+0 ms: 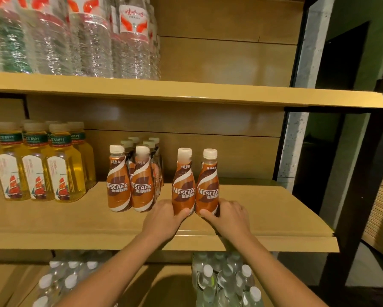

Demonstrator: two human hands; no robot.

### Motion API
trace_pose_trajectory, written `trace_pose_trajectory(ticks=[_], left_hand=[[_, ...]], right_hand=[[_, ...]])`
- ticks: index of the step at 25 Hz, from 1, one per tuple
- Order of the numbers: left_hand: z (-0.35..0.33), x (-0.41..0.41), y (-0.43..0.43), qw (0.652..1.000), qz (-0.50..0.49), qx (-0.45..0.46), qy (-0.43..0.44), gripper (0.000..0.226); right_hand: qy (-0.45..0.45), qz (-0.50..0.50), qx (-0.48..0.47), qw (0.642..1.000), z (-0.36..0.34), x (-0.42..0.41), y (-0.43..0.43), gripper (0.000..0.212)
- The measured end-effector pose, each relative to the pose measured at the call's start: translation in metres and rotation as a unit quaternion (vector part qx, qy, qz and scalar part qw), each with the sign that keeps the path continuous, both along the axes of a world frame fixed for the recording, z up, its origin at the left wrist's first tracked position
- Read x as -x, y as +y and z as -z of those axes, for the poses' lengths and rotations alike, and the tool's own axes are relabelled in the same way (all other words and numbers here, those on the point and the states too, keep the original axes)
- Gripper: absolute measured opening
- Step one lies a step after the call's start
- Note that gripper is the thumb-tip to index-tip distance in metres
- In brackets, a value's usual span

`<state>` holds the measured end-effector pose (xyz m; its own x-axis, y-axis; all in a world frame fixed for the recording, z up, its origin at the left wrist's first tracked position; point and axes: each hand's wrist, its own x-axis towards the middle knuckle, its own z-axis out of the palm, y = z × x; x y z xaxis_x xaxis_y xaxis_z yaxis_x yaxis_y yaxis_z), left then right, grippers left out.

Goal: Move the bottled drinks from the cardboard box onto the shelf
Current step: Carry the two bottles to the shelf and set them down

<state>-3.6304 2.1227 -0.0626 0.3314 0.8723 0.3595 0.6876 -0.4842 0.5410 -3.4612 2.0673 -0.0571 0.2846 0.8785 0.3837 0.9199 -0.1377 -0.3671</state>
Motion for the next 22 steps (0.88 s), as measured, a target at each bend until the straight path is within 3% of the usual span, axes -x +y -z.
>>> trace_pose_trajectory(ticks=[6, 11, 22], left_hand=[[0.0, -0.022, 0.052, 0.998, 0.008, 0.009, 0.055, 0.056], [0.001, -0.039, 0.092, 0.997, -0.007, 0.038, 0.066, 0.072], [-0.006, -0.053, 0.112, 0.995, -0.014, 0.067, 0.074, 0.056]], right_hand=[[-0.088, 0.079, 0.033, 0.992, -0.004, -0.011, 0.038, 0.06], [-0.107, 0.101, 0.065, 0.987, -0.011, -0.022, 0.069, 0.063], [-0.098, 0.113, 0.115, 0.982, -0.015, -0.031, 0.096, 0.066]])
